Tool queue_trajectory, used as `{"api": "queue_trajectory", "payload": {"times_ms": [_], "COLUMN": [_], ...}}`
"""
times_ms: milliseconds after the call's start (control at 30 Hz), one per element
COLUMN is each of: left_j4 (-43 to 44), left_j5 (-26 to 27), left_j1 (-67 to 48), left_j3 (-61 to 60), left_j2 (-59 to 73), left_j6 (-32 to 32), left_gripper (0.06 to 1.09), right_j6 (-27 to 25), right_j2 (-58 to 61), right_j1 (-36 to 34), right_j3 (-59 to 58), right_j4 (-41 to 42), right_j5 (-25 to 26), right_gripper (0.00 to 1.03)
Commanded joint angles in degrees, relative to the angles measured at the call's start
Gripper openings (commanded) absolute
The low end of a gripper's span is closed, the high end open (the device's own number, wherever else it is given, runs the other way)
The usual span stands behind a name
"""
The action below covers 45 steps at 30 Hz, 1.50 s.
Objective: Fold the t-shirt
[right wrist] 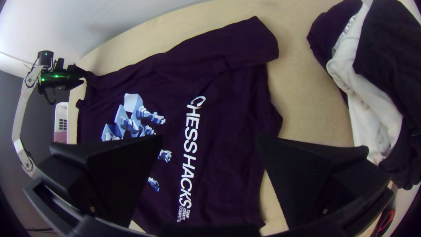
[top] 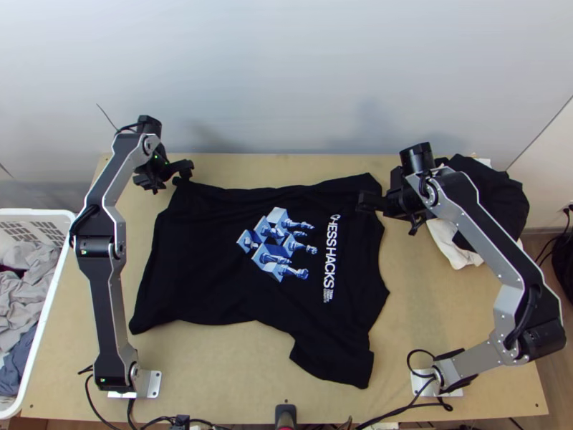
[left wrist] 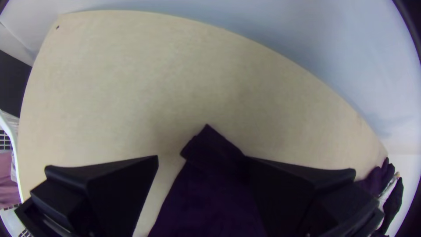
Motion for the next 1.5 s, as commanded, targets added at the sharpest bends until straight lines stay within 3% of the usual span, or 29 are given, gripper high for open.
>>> {"api": "queue_trajectory", "payload": {"times_ms": [0, 100, 367, 400, 667, 767, 933, 1367, 1467], "left_j4": [1.9, 3.3, 5.4, 5.7, 6.7, 7.0, 7.4, 7.6, 7.6], "left_j5": [-0.1, -0.4, -1.2, -1.1, -1.2, -1.1, -1.2, -1.1, -1.1], "left_j1": [-1.0, -1.4, -1.8, -1.6, -1.3, -1.2, -0.7, -0.4, -0.4], "left_j3": [0.8, 0.8, 0.7, 0.7, 0.8, 0.7, 0.8, 0.9, 0.9], "left_j2": [1.5, 1.4, 1.1, 1.0, -1.0, -1.9, -3.0, -3.2, -3.2], "left_j6": [-0.9, -1.7, -2.1, -2.0, -1.9, -1.8, -1.7, -1.8, -1.8], "left_gripper": [0.93, 0.68, 0.13, 0.1, 0.1, 0.1, 0.1, 0.1, 0.1], "right_j6": [-0.2, -0.4, -0.3, -0.2, -0.3, -0.3, -0.4, -1.2, -1.3], "right_j2": [1.1, 1.9, 6.3, 7.1, 17.6, 21.8, 26.9, 32.9, 33.4], "right_j1": [-0.3, -1.0, -2.4, -2.7, -4.4, -5.4, -6.7, -7.0, -6.2], "right_j3": [0.9, 1.3, 5.3, 5.9, 13.3, 16.2, 19.7, 23.1, 24.1], "right_j4": [0.0, 0.1, 1.1, 1.6, 4.1, 6.4, 8.4, 8.4, 8.4], "right_j5": [0.0, 0.0, 0.1, 0.2, 1.0, 5.4, 8.2, 8.5, 8.5], "right_gripper": [0.99, 0.99, 0.99, 0.99, 0.99, 0.99, 0.99, 0.99, 0.88]}}
